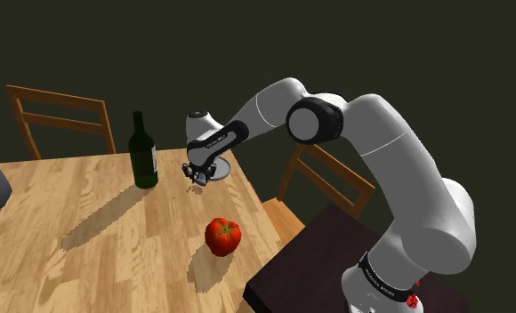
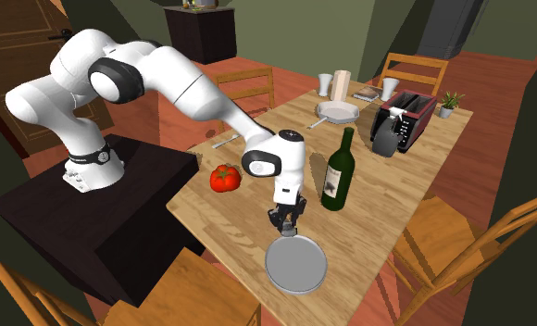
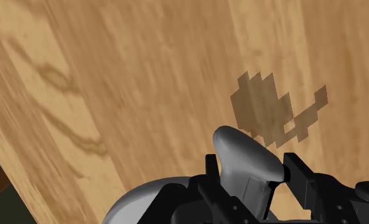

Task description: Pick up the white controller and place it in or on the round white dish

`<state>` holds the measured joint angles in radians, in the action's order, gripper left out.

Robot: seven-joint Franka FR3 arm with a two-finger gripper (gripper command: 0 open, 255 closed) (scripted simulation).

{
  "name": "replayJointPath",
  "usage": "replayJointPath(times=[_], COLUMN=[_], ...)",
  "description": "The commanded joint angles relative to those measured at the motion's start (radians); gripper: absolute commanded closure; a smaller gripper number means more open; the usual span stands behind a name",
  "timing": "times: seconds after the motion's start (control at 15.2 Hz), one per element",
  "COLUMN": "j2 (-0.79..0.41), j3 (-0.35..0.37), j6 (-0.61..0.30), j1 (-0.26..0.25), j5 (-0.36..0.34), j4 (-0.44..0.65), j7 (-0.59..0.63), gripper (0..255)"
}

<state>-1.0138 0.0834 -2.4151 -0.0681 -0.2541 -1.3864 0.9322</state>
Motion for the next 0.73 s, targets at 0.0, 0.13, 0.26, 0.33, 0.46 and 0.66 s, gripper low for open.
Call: replayJointPath(times=[0.0, 0.13, 0.26, 0.33, 0.46, 0.66], j2=[-0.001, -0.001, 0.022, 0.034, 0.056, 0.088], j3=[0.000, 0.000, 0.002, 0.004, 0.006, 0.010], j6=[0.001, 0.002, 0.012, 0.017, 0.028, 0.046], j1=[0.000, 0.000, 0.002, 0.003, 0.004, 0.007], j5=[0.000, 0.000, 0.002, 0.002, 0.004, 0.007], j4=[-0.002, -0.001, -0.014, -0.020, -0.032, -0.046], j7=[0.000, 0.000, -0.002, -0.003, -0.005, -0.008], gripper=[255, 255, 255, 255, 255, 255])
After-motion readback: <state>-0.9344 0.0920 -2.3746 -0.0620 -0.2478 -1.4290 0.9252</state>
